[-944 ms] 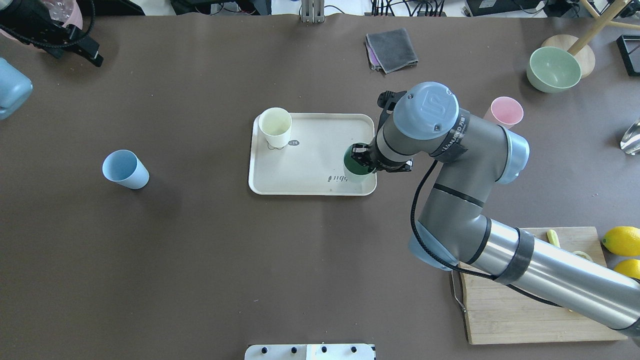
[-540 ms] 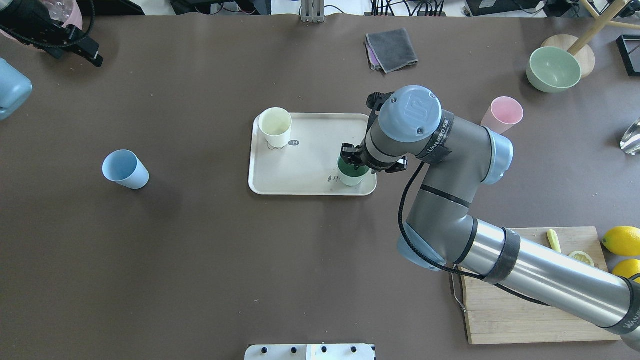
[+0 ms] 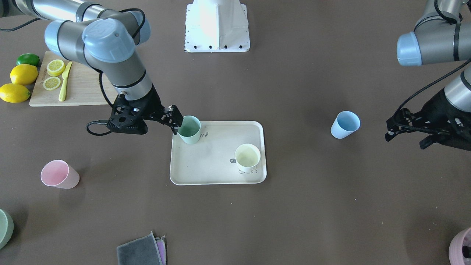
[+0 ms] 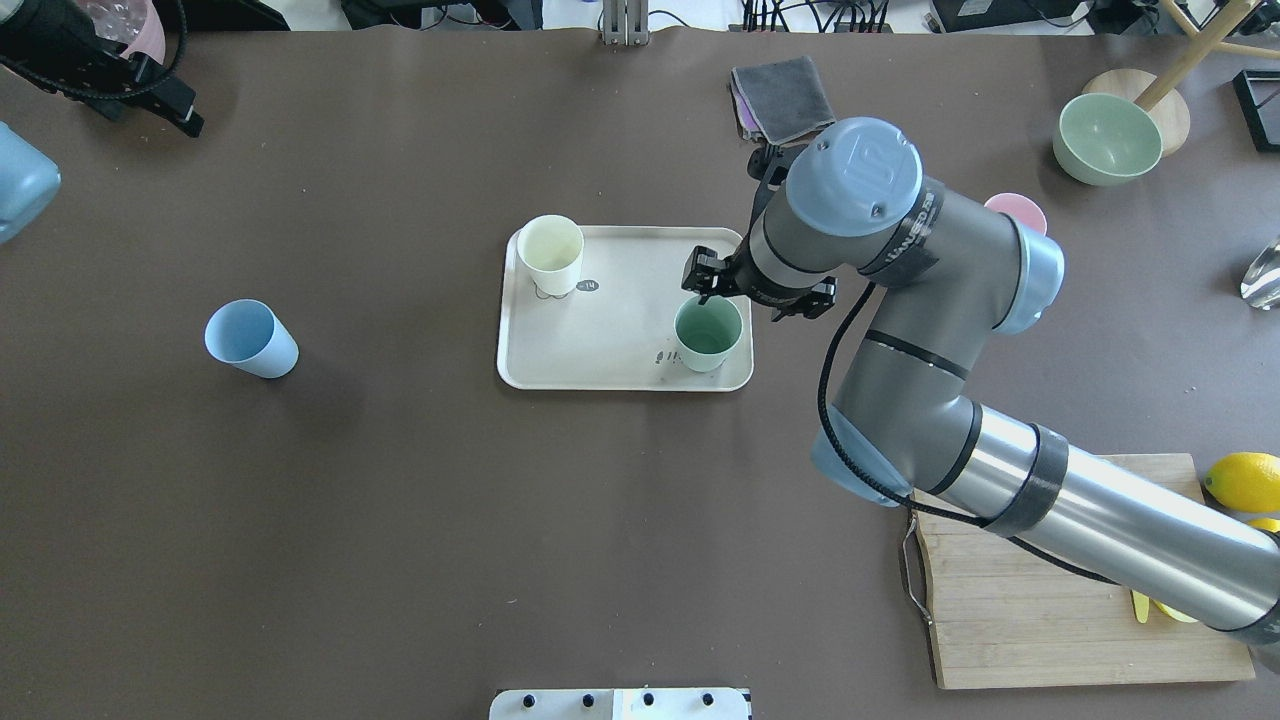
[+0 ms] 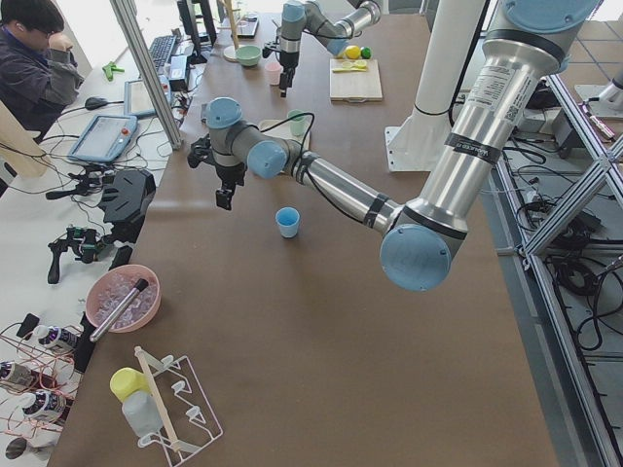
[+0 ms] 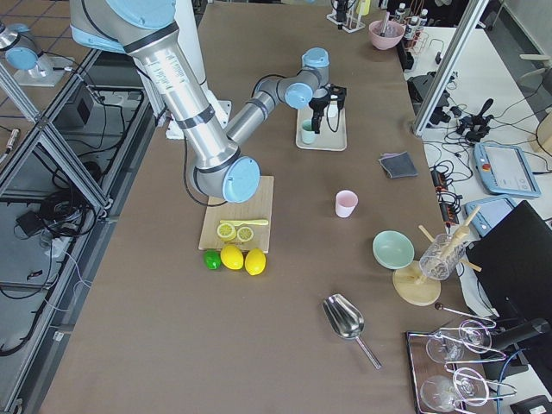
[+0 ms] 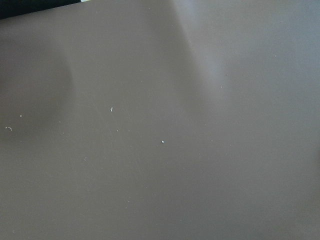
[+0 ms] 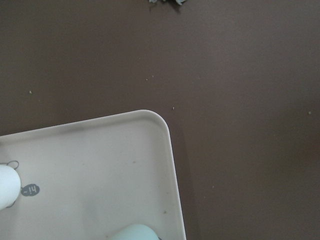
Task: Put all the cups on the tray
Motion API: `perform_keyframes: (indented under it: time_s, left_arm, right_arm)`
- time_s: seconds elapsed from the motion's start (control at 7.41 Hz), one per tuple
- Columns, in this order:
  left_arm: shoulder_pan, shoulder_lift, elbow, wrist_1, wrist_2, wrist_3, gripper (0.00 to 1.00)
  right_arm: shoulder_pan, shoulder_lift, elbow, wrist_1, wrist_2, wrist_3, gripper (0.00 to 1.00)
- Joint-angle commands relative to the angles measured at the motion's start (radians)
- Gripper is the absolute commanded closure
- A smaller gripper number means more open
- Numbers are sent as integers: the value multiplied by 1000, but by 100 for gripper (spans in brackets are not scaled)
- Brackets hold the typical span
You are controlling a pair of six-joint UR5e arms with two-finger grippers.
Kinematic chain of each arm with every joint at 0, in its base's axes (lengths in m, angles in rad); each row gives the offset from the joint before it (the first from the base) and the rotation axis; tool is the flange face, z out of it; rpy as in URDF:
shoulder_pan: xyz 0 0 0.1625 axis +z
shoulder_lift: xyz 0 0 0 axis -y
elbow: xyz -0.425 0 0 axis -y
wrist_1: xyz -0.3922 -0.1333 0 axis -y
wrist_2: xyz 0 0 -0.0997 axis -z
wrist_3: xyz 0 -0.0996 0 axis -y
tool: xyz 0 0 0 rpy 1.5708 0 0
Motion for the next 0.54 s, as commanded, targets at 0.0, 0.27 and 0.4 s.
perform_keyframes:
  time_s: [0.0, 0.27, 0.4]
  left_arm:
    - [82, 138, -103, -64, 10, -142, 2]
    - [193, 225, -85, -271, 17, -272, 2]
    - [213, 242, -79, -294, 62, -276, 2]
  right_arm:
    - [149, -42, 41, -109, 81, -215, 0]
    - [241, -83, 50, -113, 144, -360, 0]
    - [270, -111, 52, -107, 159, -412, 0]
